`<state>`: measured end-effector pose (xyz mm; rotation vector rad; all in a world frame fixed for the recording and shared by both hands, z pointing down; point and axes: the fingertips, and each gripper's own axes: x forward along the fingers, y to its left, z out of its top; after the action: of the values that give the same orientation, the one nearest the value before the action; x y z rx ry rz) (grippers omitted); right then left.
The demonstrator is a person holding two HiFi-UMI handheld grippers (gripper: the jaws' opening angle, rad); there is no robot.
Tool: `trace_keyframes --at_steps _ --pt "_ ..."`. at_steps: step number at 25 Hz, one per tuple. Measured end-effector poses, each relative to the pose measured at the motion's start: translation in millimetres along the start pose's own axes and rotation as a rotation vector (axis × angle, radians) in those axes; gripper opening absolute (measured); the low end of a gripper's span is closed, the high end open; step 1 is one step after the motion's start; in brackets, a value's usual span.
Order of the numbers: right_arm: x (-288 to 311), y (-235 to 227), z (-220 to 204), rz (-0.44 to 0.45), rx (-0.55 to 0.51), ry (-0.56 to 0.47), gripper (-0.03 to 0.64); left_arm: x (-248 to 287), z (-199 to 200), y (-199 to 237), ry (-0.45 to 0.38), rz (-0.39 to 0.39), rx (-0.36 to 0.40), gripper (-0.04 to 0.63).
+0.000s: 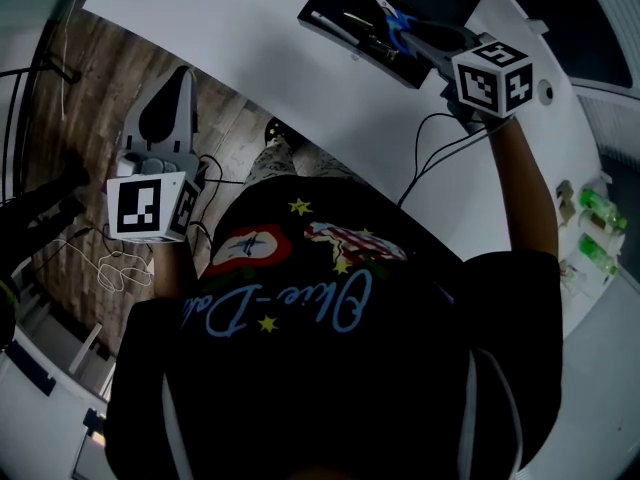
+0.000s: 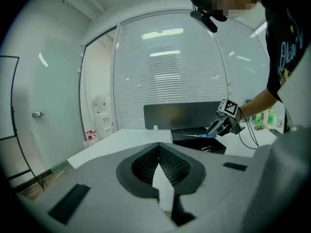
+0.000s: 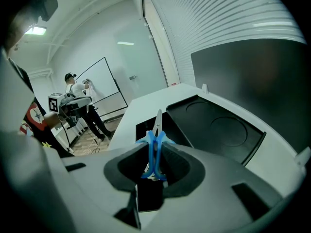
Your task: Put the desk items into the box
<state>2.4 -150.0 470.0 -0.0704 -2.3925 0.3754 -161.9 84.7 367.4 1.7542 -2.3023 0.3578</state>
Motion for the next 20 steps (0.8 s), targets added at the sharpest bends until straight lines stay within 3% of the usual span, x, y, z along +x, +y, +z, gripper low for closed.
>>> trace_keyframes --at_steps 20 --pt "21.3 -21.3 -19.1 -0.014 -0.02 0.132 0.095 3.6 2.5 10.7 0.006 0.026 -0.012 0.009"
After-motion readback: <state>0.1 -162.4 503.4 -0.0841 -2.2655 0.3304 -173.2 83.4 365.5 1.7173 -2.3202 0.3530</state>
